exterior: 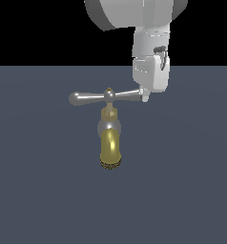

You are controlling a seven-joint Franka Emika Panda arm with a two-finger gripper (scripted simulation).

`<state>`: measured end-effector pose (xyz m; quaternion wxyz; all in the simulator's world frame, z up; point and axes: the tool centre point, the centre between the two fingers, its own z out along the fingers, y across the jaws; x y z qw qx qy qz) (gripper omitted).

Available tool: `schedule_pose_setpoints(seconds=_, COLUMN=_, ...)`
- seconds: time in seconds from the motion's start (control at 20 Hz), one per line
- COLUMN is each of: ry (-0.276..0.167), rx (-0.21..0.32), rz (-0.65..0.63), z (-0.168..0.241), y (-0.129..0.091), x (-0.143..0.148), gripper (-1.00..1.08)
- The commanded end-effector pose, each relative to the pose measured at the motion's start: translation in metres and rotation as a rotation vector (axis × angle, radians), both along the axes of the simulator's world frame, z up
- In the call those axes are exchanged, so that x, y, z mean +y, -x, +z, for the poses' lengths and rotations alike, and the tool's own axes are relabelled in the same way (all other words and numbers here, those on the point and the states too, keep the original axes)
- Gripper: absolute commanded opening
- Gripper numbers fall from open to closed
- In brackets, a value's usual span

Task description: Turn on the faucet by rotating a designated handle.

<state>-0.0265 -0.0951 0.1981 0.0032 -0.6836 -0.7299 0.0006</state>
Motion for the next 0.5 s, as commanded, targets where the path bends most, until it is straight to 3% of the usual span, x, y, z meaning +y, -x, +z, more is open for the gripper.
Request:
schedule_pose_setpoints(seconds=0.0, ry=0.003, rx=-0.006, rz=0.003, z=0.000, y=-0.010, x=0.001, gripper=-1.00)
schedule_pose_setpoints(seconds=0.45, ry=0.003, rx=-0.006, rz=0.003, z=0.000, y=-0.036, x=0.000, gripper=-1.00)
